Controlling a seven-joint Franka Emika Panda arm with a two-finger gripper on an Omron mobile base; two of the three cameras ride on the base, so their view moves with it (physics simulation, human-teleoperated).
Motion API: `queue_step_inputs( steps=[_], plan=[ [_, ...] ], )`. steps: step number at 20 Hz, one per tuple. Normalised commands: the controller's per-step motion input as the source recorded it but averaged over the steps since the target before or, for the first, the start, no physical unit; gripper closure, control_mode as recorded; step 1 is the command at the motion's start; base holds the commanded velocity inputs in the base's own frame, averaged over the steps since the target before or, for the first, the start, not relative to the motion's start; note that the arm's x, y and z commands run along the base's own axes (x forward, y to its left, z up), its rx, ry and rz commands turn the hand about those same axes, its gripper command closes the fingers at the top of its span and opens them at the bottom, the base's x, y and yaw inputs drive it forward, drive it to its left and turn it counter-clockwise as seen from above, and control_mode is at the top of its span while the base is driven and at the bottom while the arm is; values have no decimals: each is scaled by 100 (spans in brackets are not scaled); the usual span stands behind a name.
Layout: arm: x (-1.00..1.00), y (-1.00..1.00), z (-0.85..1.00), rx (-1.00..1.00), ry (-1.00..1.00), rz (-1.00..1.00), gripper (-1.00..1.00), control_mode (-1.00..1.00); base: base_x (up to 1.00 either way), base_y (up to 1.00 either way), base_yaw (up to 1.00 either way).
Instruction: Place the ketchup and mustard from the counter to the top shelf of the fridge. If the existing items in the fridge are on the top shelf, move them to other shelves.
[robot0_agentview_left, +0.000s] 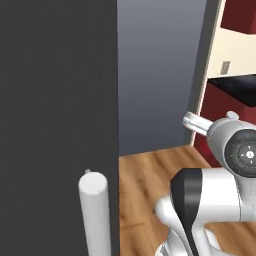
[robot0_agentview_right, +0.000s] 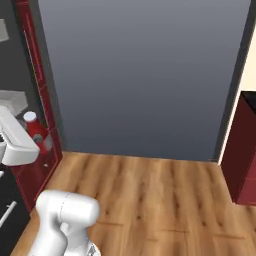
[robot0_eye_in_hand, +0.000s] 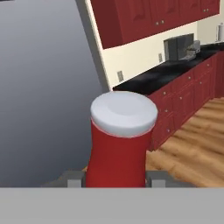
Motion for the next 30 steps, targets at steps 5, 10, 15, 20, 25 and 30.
queue_step_inputs(
  steps=[5,10,15,20,25,30],
  plan=[
    [0,0,0,0,0,0,100,100,100,-23,12],
    [0,0,0,0,0,0,100,100,82,-56,57],
    [0,0,0,0,0,0,100,100,6,-17,96],
    [0,0,0,0,0,0,100,100,-8,-3,100],
    [0,0,0,0,0,0,100,100,-6,-8,100],
    [0,0,0,0,0,0,100,100,4,-7,97]
  ],
)
